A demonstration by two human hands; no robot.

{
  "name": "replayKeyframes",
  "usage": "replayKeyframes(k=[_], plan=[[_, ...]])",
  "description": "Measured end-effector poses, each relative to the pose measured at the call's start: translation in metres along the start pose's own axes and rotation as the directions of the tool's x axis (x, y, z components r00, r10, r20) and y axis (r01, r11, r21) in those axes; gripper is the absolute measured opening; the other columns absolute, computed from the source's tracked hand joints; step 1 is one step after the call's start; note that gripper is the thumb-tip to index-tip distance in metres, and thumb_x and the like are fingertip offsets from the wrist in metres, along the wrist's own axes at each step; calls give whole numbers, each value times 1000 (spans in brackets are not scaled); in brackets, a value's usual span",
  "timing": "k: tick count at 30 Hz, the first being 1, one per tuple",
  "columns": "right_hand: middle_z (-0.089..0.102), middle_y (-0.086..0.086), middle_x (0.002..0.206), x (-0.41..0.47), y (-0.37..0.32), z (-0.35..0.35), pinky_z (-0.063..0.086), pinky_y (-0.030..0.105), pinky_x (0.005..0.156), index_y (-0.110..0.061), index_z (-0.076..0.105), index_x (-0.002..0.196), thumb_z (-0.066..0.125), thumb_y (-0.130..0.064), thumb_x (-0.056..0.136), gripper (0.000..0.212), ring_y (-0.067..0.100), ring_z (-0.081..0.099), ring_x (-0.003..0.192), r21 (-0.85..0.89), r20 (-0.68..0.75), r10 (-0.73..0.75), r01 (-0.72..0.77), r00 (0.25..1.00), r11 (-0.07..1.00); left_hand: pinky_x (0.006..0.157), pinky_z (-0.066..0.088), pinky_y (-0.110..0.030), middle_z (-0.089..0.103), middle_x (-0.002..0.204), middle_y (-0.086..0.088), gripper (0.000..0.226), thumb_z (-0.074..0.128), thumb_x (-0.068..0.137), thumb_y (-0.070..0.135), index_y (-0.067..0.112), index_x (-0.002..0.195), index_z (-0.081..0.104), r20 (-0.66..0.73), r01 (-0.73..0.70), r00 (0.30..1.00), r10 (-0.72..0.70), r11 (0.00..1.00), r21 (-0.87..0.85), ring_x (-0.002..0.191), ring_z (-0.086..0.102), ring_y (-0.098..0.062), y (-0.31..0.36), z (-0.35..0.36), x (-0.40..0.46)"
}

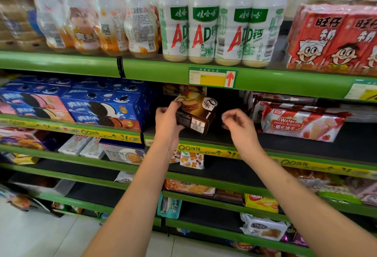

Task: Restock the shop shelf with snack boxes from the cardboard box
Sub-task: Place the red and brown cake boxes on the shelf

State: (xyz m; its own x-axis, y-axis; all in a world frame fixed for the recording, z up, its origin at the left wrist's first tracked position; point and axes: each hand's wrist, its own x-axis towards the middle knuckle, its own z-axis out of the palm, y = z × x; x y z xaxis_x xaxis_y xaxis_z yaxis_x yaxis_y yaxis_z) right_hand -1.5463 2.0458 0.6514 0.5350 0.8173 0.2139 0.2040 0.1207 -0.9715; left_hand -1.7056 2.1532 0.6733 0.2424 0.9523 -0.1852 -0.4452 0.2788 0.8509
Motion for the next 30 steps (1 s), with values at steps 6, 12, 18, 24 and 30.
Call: replayKeyframes(k=[6,12,18,24,30], plan=[[72,0,106,2,-19,20,60,42,74,-36,56,111,71,-47,81,35,21,73,93,299,210,247,-302,946,905,81,47,-37,62,102,-6,40,71,69,26,17,97,43,-38,-29,999,30,999,15,93,59,-22,-29,6,-62],[74,0,110,31,-39,-3,52,40,95,-25,59,112,89,-8,54,68,19,69,107,407,67,40,-64,997,911,76,42,-18,62,109,8,33,76,81,27,27,105,53,124,-236,972,202,852,467,98,60,-4,-4,-11,-50],[65,-9,123,38,-21,-12,47,45,105,-37,52,128,91,-25,61,78,14,61,117,-48,209,80,-71,975,996,91,52,-29,62,125,9,39,57,98,30,35,136,48,357,-230,934,-10,747,624,108,62,-7,5,-6,-21],[59,-10,133,28,-3,-21,40,41,112,-30,30,150,80,-28,80,86,8,55,122,-236,340,175,-96,924,967,67,58,-23,69,101,15,22,52,101,32,37,122,57,353,-267,936,18,690,673,89,67,-4,-5,-7,-15],[61,1,132,24,0,-24,40,41,112,-21,26,154,81,-3,75,97,14,57,122,-172,378,243,-190,894,967,62,53,-19,74,96,14,25,56,98,35,36,123,60,325,-240,945,30,738,630,85,70,-2,-12,-10,-15]])
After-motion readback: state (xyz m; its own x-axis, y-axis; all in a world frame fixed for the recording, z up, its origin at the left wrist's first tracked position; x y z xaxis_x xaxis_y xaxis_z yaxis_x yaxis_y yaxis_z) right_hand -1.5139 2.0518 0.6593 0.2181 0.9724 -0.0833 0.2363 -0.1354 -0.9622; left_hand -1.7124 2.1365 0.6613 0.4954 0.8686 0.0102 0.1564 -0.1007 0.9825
